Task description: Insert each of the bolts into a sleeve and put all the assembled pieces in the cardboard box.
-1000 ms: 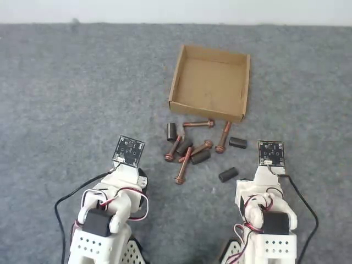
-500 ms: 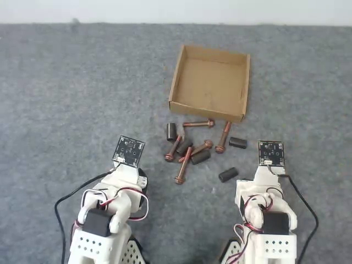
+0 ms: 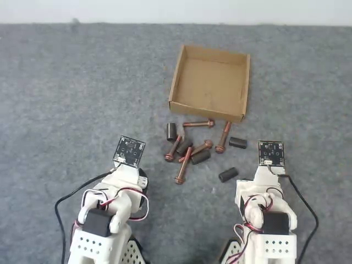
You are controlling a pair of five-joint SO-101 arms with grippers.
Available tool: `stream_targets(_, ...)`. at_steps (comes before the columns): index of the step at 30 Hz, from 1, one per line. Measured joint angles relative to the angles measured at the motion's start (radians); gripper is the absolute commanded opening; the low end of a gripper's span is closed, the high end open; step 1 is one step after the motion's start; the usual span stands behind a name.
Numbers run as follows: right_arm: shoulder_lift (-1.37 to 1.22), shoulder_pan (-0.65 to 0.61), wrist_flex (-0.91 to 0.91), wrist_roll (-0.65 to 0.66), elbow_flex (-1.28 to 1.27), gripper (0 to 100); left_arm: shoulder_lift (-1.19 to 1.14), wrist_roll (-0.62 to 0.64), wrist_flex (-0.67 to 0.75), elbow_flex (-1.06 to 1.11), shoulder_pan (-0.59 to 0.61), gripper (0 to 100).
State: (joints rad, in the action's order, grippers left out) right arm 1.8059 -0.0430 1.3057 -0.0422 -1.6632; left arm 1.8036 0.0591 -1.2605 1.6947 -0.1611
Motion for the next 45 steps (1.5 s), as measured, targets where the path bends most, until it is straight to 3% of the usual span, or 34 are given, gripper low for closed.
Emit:
stream_targets(6,0.000,0.011,0.000,0.000,0.000,0.9,0.000,0.000,0.006,0.000,0.003,1)
stream_targets(13,0.000,0.183,0.000,0.000,0.009,1.0,0.000,0.005,0.078,-0.046,0.181,1)
stream_targets(19,0.002,0.203,0.000,0.000,0.009,1.0,0.000,0.000,0.147,-0.046,0.198,1)
stream_targets(27,0.002,0.227,-0.012,0.313,0.006,0.7,0.000,0.002,0.273,-0.075,0.201,1)
stream_targets(32,0.002,0.232,-0.020,0.338,0.005,0.9,0.000,0.020,0.275,-0.112,0.210,2)
stream_targets(37,0.002,0.232,-0.023,0.344,0.005,0.9,-0.006,0.081,0.275,-0.123,0.210,11)
stream_targets(45,0.002,0.232,-0.023,0.344,0.005,0.7,-0.381,0.176,0.345,-0.334,0.209,8)
